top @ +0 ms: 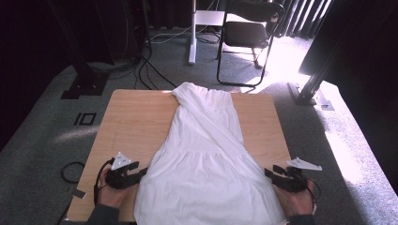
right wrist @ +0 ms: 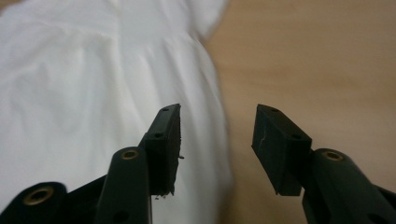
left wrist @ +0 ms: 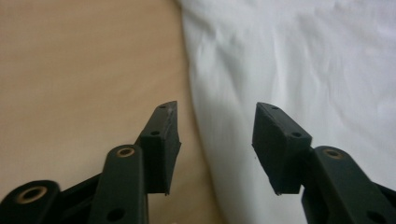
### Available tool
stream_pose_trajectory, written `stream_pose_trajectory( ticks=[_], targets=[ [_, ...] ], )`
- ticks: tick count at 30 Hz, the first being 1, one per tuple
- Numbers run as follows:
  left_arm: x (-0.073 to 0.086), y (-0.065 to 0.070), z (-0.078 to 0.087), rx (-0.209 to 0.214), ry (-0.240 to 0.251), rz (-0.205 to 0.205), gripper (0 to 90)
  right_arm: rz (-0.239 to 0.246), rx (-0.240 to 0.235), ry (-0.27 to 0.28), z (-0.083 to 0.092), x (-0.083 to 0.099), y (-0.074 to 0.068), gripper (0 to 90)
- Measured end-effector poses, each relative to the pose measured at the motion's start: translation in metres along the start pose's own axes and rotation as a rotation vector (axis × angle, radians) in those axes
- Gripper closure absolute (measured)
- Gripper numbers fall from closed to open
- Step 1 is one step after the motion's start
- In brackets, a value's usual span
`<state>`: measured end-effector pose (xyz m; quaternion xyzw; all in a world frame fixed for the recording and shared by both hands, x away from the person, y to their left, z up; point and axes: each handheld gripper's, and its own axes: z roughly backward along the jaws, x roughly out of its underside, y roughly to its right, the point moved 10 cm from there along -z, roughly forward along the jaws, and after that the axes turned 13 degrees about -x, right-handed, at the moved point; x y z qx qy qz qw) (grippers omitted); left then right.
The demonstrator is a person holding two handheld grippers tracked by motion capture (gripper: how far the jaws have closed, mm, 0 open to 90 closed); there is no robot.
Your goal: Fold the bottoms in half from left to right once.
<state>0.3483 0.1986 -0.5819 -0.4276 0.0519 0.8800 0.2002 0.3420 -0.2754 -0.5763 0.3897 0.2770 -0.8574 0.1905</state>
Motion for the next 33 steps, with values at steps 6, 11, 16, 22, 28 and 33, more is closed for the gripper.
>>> stream_pose_trajectory(
  ticks=[6,11,16,22,28,33],
  targets=[
    [-0.043,0.018,-0.038,-0.006,0.014,-0.074,47.4,0.092,-0.045,-0.028,-0.047,-0.038,-0.020,50.2],
    [-0.060,0.044,-0.098,-0.025,-0.052,-0.163,44.7,0.193,-0.026,-0.133,-0.129,-0.067,-0.032,45.9],
    [-0.054,0.047,-0.116,-0.042,-0.100,-0.188,46.8,0.241,0.016,-0.219,-0.167,-0.067,-0.027,41.7],
    [-0.055,0.048,-0.112,-0.025,-0.103,-0.216,81.3,0.176,0.173,-0.179,-0.151,-0.088,0.017,82.2],
    [-0.053,0.037,-0.100,0.023,-0.062,-0.100,85.0,0.020,0.267,-0.149,-0.126,-0.098,0.075,86.4],
    [-0.044,0.020,-0.087,0.041,-0.059,-0.012,82.9,-0.022,0.178,-0.180,-0.137,-0.080,0.071,65.2]
  ],
)
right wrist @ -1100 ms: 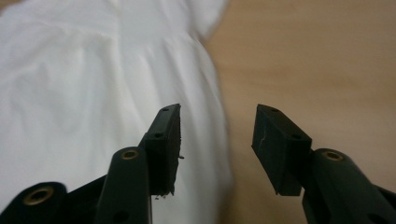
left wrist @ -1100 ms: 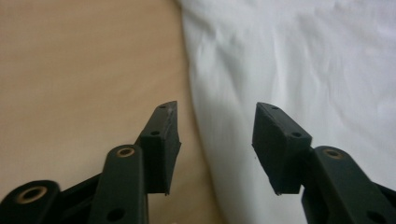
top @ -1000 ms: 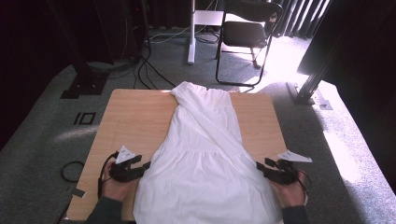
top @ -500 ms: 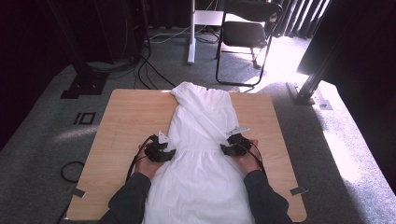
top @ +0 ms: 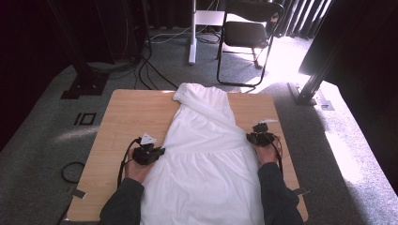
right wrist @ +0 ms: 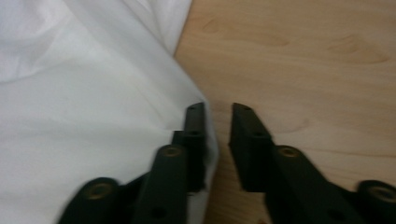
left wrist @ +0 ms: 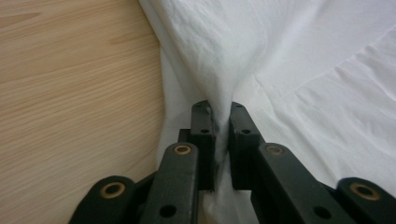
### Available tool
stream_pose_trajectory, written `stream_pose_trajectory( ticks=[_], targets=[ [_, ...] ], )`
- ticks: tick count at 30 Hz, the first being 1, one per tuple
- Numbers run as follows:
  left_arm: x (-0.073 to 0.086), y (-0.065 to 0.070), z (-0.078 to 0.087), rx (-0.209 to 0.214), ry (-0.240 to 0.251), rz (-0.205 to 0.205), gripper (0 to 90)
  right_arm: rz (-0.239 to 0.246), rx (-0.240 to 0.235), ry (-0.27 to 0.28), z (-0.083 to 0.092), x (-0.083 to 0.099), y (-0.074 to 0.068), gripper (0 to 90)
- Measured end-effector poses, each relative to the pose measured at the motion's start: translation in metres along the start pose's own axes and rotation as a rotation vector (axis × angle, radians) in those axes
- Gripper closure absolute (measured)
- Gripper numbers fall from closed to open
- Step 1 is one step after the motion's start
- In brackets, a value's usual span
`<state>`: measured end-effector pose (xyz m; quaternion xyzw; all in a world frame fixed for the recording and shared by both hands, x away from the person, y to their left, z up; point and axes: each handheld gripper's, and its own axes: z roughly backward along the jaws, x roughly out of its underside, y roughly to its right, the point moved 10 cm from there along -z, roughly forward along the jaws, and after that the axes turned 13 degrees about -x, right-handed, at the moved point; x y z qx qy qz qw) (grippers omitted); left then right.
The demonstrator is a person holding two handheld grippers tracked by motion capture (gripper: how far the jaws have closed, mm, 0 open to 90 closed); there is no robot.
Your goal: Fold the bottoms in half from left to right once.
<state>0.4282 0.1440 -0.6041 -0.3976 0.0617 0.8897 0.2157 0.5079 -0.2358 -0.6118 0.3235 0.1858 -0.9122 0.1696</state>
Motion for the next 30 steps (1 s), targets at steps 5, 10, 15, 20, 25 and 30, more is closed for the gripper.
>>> stream_pose_trajectory(
  ticks=[5,10,15,20,25,30],
  targets=[
    [-0.019,-0.004,0.010,-0.044,0.050,-0.033,58.6,0.072,-0.043,0.048,0.001,-0.010,-0.017,53.0],
    [-0.048,0.002,-0.007,-0.092,0.073,-0.080,46.1,0.127,-0.065,0.065,-0.004,-0.029,-0.034,48.7],
    [-0.041,0.002,-0.055,-0.098,-0.049,-0.098,58.4,0.137,-0.066,-0.011,-0.032,-0.022,-0.041,57.4],
    [-0.030,0.007,-0.049,-0.064,-0.051,-0.107,84.0,0.133,-0.050,-0.013,-0.034,-0.011,-0.041,78.3],
    [-0.006,0.021,-0.022,-0.022,-0.044,-0.113,85.1,0.141,-0.072,-0.019,-0.018,0.012,-0.052,80.5],
    [0.030,0.043,0.015,0.039,-0.032,-0.137,84.5,0.156,-0.120,-0.026,0.013,0.058,-0.076,79.2]
  ],
)
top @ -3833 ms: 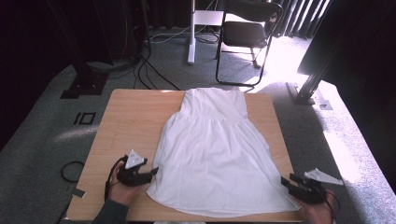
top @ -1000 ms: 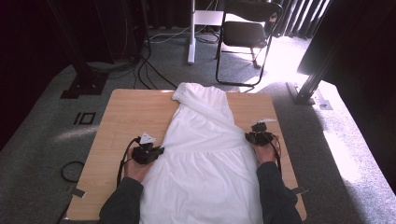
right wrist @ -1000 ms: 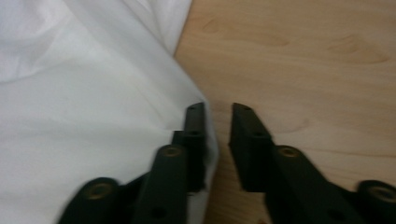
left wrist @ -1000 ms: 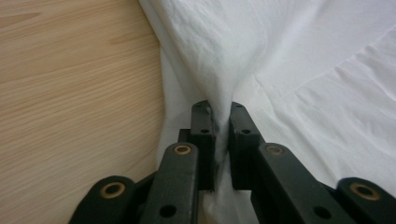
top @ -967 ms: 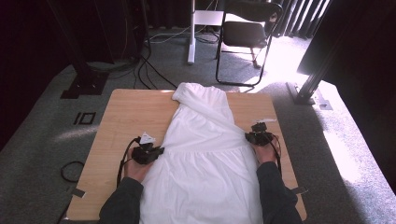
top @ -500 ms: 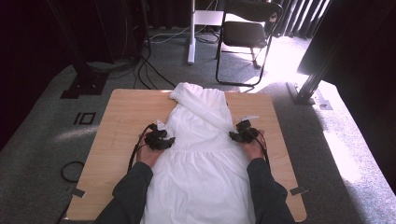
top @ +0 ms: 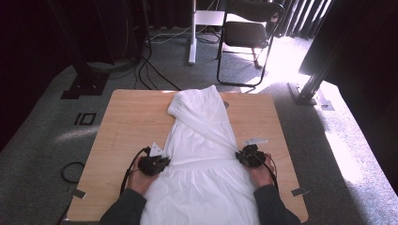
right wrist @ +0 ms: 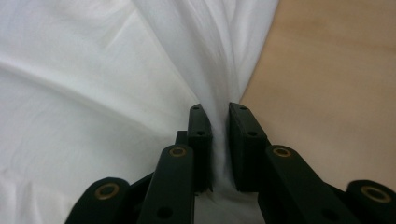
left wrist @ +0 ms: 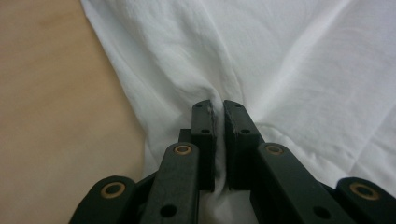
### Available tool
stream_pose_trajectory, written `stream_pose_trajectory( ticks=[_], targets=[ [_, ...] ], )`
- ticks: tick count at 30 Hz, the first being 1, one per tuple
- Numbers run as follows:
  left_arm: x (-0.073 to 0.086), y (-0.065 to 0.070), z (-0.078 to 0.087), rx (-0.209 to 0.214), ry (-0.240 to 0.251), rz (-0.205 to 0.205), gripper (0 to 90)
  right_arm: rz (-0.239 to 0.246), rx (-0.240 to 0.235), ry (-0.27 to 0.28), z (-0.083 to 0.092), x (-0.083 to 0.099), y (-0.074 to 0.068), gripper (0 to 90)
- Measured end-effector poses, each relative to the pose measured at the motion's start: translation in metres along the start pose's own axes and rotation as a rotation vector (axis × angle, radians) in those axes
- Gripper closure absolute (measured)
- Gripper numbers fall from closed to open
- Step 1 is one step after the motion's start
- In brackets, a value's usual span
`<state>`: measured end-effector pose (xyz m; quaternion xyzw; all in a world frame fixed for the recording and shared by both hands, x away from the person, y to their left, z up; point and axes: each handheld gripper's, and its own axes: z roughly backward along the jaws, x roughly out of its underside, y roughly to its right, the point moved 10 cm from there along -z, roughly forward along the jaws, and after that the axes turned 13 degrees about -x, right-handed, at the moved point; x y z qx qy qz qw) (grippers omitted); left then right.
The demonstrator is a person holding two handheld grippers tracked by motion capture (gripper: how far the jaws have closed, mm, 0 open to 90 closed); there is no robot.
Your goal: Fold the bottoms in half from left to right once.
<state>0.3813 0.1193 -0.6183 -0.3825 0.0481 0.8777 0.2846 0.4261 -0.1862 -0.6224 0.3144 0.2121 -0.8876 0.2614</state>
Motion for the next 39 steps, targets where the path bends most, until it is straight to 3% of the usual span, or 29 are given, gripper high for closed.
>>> stream_pose_trajectory(
  ticks=[1,2,6,7,9,10,13,16,18,21,22,23,24,25,26,27,28,30,31,32,34,36,39],
  targets=[
    [0.000,0.000,0.000,0.000,0.000,0.000,84.4,0.000,0.000,0.000,0.000,0.000,0.000,79.2],
    [0.015,0.011,0.015,0.022,0.004,-0.018,84.2,0.009,-0.018,-0.001,0.012,0.019,-0.015,78.7],
    [0.032,0.025,0.035,0.071,-0.017,-0.029,82.2,0.012,-0.057,-0.010,0.027,0.043,-0.036,77.7],
    [0.033,0.027,0.038,0.084,-0.024,-0.032,79.6,0.013,-0.064,-0.019,0.029,0.046,-0.040,75.8],
    [0.029,0.022,0.040,0.059,-0.004,-0.027,63.4,0.034,-0.073,-0.031,0.033,0.048,-0.044,65.2],
    [0.025,0.019,0.041,0.051,0.009,-0.024,57.8,0.059,-0.078,-0.010,0.034,0.043,-0.045,58.0],
    [-0.002,0.007,0.046,0.016,0.091,0.009,50.0,0.080,-0.088,0.044,0.036,0.022,-0.047,49.9],
    [-0.026,0.007,0.036,0.006,0.120,-0.025,50.0,0.139,-0.110,0.061,0.026,-0.008,-0.059,47.7],
    [-0.034,0.013,0.021,0.005,0.113,-0.059,50.0,0.174,-0.123,0.053,0.011,-0.024,-0.070,46.7],
    [-0.033,0.020,-0.010,-0.031,0.053,-0.137,49.6,0.229,-0.140,0.011,-0.017,-0.038,-0.084,42.6],
    [-0.031,0.020,-0.016,-0.036,0.035,-0.142,50.0,0.242,-0.117,-0.022,-0.030,-0.040,-0.086,43.0],
    [-0.031,0.020,-0.016,-0.036,0.035,-0.142,52.3,0.242,-0.117,-0.022,-0.030,-0.040,-0.086,43.0],
    [-0.028,0.021,-0.023,-0.011,0.017,-0.131,59.3,0.287,-0.049,-0.074,-0.045,-0.041,-0.081,54.0],
    [-0.028,0.021,-0.023,-0.011,0.017,-0.131,68.5,0.287,-0.049,-0.074,-0.045,-0.041,-0.081,54.0],
    [-0.026,0.020,-0.021,-0.001,0.010,-0.130,76.1,0.279,0.006,-0.064,-0.045,-0.050,-0.065,73.5],
    [-0.026,0.020,-0.021,-0.001,0.010,-0.130,78.9,0.279,0.006,-0.064,-0.045,-0.050,-0.065,73.5],
    [-0.024,0.019,-0.019,-0.004,0.007,-0.140,80.8,0.175,-0.009,0.003,-0.037,-0.062,-0.046,80.3],
    [-0.024,0.019,-0.019,0.001,0.009,-0.132,81.9,0.048,0.005,0.078,-0.025,-0.074,-0.014,85.3],
    [-0.024,0.019,-0.019,0.001,0.009,-0.132,82.1,0.048,0.005,0.078,-0.025,-0.074,-0.014,85.3],
    [-0.023,0.018,-0.019,0.015,0.009,-0.112,82.2,-0.044,0.026,0.099,-0.018,-0.077,0.019,86.4],
    [-0.022,0.017,-0.018,0.021,0.012,-0.100,82.4,-0.085,0.024,0.084,-0.019,-0.072,0.035,86.2],
    [-0.020,0.015,-0.016,0.019,0.005,-0.106,82.4,-0.088,0.016,0.053,-0.024,-0.064,0.042,84.7],
    [-0.020,0.010,-0.010,0.014,-0.020,-0.097,78.2,-0.063,0.002,0.021,-0.032,-0.056,0.041,80.2]
  ],
)
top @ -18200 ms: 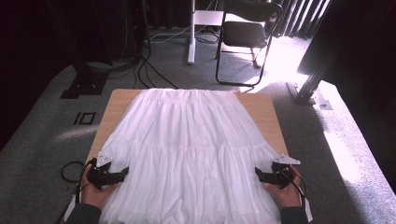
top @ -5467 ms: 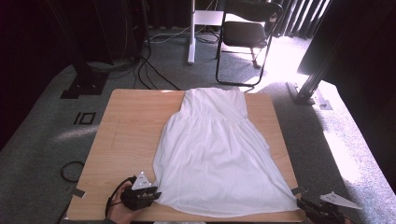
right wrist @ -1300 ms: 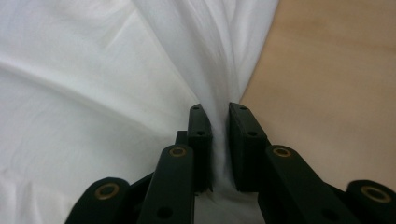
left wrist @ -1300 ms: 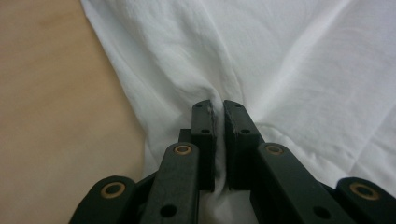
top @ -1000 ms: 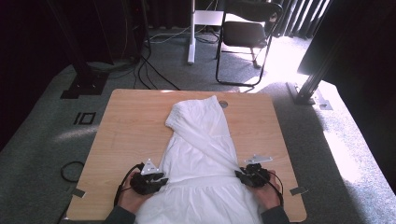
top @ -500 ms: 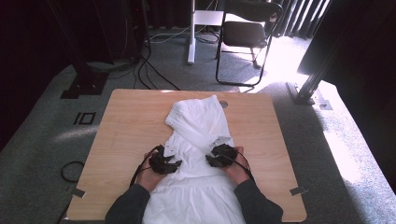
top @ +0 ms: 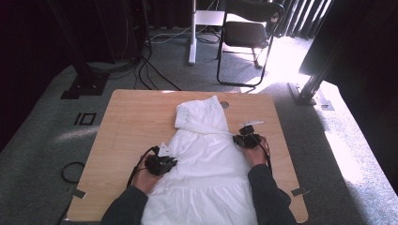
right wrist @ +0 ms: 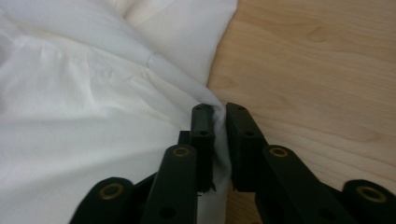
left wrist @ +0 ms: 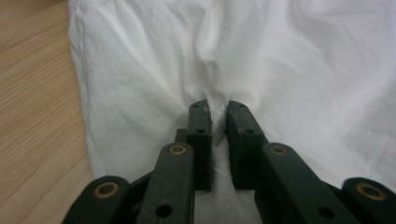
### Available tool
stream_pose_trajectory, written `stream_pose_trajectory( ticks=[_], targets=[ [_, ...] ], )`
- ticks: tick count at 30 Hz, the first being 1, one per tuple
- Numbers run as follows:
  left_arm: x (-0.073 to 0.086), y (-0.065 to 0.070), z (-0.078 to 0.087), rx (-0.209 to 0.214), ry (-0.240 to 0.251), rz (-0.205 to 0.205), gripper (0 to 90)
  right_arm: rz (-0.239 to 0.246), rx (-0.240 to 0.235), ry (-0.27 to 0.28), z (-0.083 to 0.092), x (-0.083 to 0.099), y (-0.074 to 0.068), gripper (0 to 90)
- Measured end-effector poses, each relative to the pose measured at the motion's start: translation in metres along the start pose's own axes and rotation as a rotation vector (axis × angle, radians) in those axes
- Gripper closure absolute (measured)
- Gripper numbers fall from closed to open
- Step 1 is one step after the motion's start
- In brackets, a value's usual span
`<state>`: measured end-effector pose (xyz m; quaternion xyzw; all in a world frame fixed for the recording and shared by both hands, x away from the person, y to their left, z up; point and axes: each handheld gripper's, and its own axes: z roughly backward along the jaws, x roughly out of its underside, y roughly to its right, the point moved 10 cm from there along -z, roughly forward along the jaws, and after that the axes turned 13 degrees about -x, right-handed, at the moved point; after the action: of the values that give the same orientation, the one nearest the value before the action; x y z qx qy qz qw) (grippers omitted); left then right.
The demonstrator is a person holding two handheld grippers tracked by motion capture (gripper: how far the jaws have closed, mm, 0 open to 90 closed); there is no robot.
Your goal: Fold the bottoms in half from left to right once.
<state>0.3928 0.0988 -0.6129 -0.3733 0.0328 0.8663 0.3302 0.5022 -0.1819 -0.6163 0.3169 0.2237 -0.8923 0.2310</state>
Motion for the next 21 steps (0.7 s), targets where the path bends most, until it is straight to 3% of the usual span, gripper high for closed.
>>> stream_pose_trajectory(
  ticks=[2,4,5,8,11,12,13,14,16,17,18,19,20,21],
  targets=[
    [-0.009,-0.010,0.010,-0.015,0.041,0.029,61.2,0.017,0.001,-0.002,-0.003,0.004,-0.002,78.7],
    [-0.026,-0.021,0.020,-0.006,0.113,0.083,53.8,0.014,0.002,-0.005,-0.003,0.004,-0.003,75.0],
    [-0.032,-0.026,0.023,-0.017,0.129,0.089,49.8,0.023,0.013,-0.014,-0.003,0.003,-0.003,69.3],
    [-0.056,-0.039,0.017,-0.045,0.151,0.092,47.7,0.051,0.026,0.009,0.000,-0.006,-0.007,56.9],
    [-0.070,-0.039,-0.008,-0.042,0.126,0.074,47.3,0.101,0.007,0.037,-0.001,-0.023,-0.016,44.8],
    [-0.070,-0.039,-0.008,-0.042,0.126,0.074,47.3,0.125,0.009,0.028,-0.004,-0.026,-0.018,43.7],
    [-0.071,-0.039,-0.030,-0.059,0.093,0.060,47.4,0.141,0.015,0.021,-0.008,-0.030,-0.020,43.7],
    [-0.069,-0.040,-0.042,-0.070,0.067,0.061,47.3,0.149,0.010,0.017,-0.012,-0.032,-0.021,44.3],
    [-0.066,-0.041,-0.049,-0.080,0.049,0.062,47.9,0.133,-0.009,0.011,-0.021,-0.033,-0.023,53.4],
    [-0.061,-0.043,-0.060,-0.089,0.020,0.077,47.9,0.133,-0.009,0.011,-0.021,-0.033,-0.023,53.4],
    [-0.061,-0.043,-0.060,-0.089,0.020,0.077,50.5,0.133,-0.009,0.011,-0.021,-0.033,-0.023,53.4],
    [-0.054,-0.041,-0.067,-0.046,0.014,0.098,50.5,0.115,-0.016,0.000,-0.026,-0.031,-0.022,58.6],
    [-0.051,-0.038,-0.063,-0.036,0.025,0.083,69.4,0.085,-0.019,-0.009,-0.032,-0.023,-0.020,67.9],
    [-0.049,-0.036,-0.061,-0.034,0.026,0.074,73.8,0.091,-0.015,-0.009,-0.030,-0.021,-0.021,69.5]
  ],
)
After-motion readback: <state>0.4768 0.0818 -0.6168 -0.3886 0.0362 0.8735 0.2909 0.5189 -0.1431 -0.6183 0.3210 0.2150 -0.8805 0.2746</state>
